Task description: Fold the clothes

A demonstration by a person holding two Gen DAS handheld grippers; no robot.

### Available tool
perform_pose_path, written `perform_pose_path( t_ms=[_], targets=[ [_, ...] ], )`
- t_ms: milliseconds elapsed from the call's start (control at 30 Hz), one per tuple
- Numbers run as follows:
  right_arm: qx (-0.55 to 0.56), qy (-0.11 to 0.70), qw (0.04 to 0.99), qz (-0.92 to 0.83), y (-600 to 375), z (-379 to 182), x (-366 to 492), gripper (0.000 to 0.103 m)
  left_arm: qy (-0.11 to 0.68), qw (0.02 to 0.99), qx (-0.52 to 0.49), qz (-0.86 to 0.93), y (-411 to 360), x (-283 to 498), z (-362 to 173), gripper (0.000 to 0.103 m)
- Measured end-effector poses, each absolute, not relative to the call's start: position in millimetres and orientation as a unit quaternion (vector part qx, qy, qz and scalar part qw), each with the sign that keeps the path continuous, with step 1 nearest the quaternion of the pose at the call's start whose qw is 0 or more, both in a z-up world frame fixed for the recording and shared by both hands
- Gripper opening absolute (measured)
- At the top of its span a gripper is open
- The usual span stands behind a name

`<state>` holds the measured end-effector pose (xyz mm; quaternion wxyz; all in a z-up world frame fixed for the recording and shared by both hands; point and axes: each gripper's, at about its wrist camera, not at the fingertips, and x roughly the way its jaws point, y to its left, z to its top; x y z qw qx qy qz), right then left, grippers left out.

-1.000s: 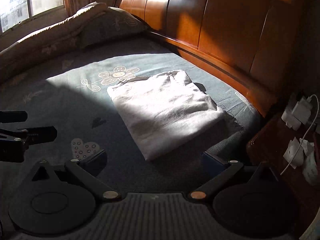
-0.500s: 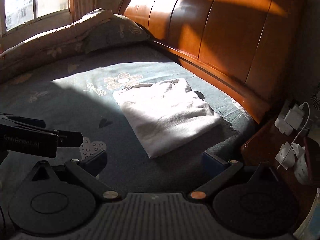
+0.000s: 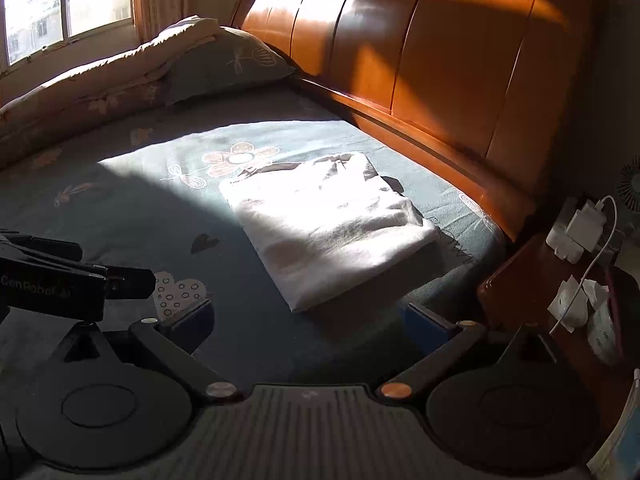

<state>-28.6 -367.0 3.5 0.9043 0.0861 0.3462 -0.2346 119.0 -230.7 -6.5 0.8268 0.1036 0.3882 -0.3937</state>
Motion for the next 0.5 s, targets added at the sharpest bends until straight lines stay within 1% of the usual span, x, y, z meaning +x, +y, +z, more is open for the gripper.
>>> perform_pose_path(
  t_ms=[500],
  targets=[
    [0.094,0.350,0.902,-0.236,-373.7,-0.9,-28.7,0.103,0.388,0.825,0.117,-0.394,-235.4,117.2,-9.3,0.102]
  ],
)
